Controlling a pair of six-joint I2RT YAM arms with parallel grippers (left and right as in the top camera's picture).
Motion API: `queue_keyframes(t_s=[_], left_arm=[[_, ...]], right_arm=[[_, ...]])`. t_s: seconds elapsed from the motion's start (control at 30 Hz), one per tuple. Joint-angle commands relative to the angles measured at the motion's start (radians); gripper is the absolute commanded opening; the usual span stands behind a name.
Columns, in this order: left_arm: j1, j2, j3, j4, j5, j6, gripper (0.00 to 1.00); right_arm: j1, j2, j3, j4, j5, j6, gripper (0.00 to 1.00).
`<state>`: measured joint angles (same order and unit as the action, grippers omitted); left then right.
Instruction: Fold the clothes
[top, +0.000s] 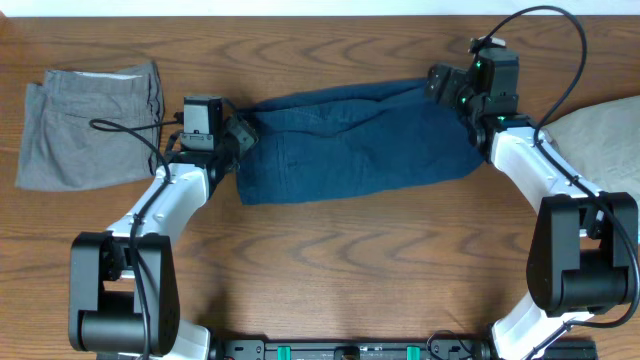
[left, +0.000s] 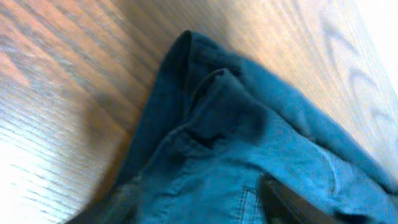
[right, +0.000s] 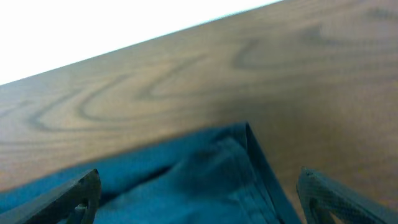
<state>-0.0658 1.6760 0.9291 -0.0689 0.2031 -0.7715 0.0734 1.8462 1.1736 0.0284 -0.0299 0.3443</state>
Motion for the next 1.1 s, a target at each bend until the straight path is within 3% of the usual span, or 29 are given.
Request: queue_keyframes(t_s=[0.0, 0.27, 0.4, 0.57, 0.67, 0.87, 0.93, 1.03, 1.07], left_arm=[[0.026, -0.009, 0.01, -0.029, 0.035, 0.05, 0.76], [0.053, -0.01, 0.009, -0.151, 0.096, 0.115, 0.82], [0.053, -0.009, 0.008, -0.159, 0.096, 0.13, 0.92], [0.053, 0.027, 0.007, -0.155, 0.096, 0.14, 0.92], [0.053, 0.084, 0.007, -0.143, 0.128, 0.151, 0.8], [0.053, 0.194, 0.007, -0.074, 0.327, 0.196, 0.66], [0.053, 0.205, 0.007, -0.079, 0.341, 0.206, 0.46], [0.053, 0.204, 0.007, -0.085, 0.402, 0.263, 0.06], [0.053, 0.203, 0.007, -0.092, 0.42, 0.267, 0.06]], right_arm=[[0.01, -0.02, 0.016, -0.052, -0.009, -0.009, 0.99], [0.013, -0.062, 0.016, -0.357, -0.122, -0.009, 0.99], [0.013, -0.061, 0.016, -0.44, -0.136, -0.009, 0.99], [0.015, -0.061, 0.016, -0.475, -0.163, -0.009, 0.99], [0.019, -0.062, 0.016, -0.481, -0.177, -0.013, 0.97], [0.052, -0.062, 0.02, -0.459, -0.18, -0.073, 0.91], [0.071, -0.062, 0.023, -0.46, -0.218, -0.112, 0.87], [0.109, -0.062, 0.023, -0.462, -0.304, -0.177, 0.72], [0.119, -0.061, 0.023, -0.463, -0.304, -0.177, 0.6]])
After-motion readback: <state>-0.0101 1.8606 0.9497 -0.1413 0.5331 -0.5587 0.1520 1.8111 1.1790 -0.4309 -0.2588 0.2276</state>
